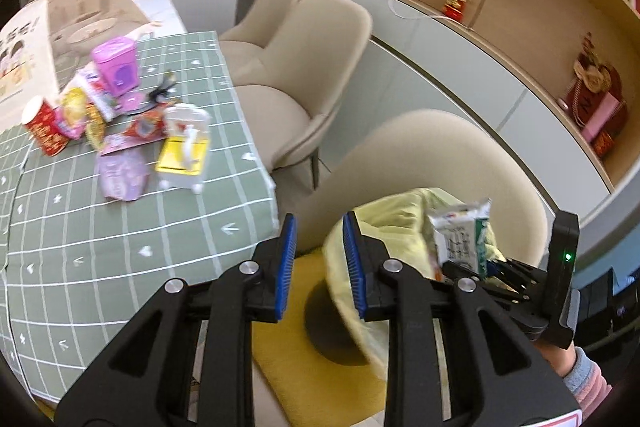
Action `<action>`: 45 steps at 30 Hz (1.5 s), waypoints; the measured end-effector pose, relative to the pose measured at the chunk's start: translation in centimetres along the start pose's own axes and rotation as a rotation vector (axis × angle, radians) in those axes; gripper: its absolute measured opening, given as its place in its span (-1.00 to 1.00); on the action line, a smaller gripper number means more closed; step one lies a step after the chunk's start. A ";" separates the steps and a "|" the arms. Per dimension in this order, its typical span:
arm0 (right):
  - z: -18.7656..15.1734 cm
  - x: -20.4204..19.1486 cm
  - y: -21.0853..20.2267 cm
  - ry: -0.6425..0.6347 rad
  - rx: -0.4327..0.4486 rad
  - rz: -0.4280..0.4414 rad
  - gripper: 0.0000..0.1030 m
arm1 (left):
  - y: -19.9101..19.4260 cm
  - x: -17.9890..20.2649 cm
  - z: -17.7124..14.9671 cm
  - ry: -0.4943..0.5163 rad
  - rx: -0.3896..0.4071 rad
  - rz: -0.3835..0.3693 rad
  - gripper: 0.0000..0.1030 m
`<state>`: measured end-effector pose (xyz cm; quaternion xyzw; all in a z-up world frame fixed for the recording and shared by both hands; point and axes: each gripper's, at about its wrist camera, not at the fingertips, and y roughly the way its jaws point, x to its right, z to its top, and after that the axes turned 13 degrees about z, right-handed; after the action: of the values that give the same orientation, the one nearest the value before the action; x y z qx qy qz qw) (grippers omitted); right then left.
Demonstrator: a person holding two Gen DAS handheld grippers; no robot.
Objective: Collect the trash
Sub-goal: 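Open both grippers to drop the chip bag and carton into the bag, then move both tools back over the table toward the remaining wrappers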
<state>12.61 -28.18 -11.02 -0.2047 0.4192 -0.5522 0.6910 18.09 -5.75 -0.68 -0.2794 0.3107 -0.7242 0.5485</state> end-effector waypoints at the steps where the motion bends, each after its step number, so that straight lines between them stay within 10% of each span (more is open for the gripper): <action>1: 0.0 0.0 0.1 0.002 -0.004 -0.002 -0.34 | 0.0 -0.6 -0.1 -0.012 0.002 0.010 -0.55; 22: 5.6 -8.0 -5.1 -0.139 0.164 -0.014 -0.11 | -0.4 -13.0 -1.4 -0.193 0.016 0.172 -0.42; 45: 12.0 -24.3 6.5 -0.276 0.127 0.108 -0.11 | 3.3 -27.7 0.3 -0.258 -0.004 0.099 -0.40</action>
<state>25.16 -5.68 -0.50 -0.2116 0.2947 -0.5063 0.7823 27.11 20.38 -4.77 -0.3557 0.2524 -0.6538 0.6184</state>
